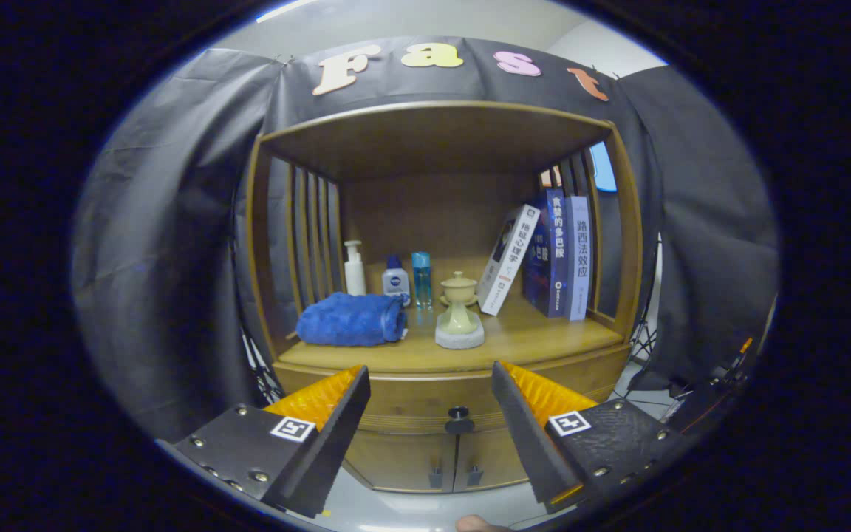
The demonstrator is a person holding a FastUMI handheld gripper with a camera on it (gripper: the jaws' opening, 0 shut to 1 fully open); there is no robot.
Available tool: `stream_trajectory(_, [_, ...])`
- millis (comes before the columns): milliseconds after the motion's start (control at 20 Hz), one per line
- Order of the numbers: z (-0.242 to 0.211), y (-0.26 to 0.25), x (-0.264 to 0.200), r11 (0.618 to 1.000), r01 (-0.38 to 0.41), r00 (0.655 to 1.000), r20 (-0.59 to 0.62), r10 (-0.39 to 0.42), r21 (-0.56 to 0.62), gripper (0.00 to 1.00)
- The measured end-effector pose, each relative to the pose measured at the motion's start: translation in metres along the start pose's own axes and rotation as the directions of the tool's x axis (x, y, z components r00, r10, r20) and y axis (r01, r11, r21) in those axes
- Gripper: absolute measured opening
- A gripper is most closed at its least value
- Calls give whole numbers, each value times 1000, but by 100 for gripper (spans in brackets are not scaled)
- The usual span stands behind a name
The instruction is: Pull open the drawer, take out the items inside it, and place them on the countertop above the cabinet.
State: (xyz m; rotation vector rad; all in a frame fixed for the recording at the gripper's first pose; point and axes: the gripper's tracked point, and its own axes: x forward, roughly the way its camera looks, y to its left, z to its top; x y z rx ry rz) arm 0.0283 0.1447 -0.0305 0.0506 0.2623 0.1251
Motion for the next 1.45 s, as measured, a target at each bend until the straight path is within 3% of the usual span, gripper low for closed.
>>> stream_trajectory(200, [38,8,-46,999,-32,999,-22,32,11,99])
stream_trajectory(650, [98,12,-111,981,-119,987,89,133,-153,99])
stream_trajectory(950, [95,3,-120,975,-166,982,62,177,-151,99])
stream_trajectory(1150, [101,-21,-124,980,-131,987,69,142,-150,99])
stream_trajectory(1300, [100,-21,-134,977,-167,984,48,174,-130,99])
stream_trajectory(1450, [97,-34,-143,980,-151,988,10,154,-129,99])
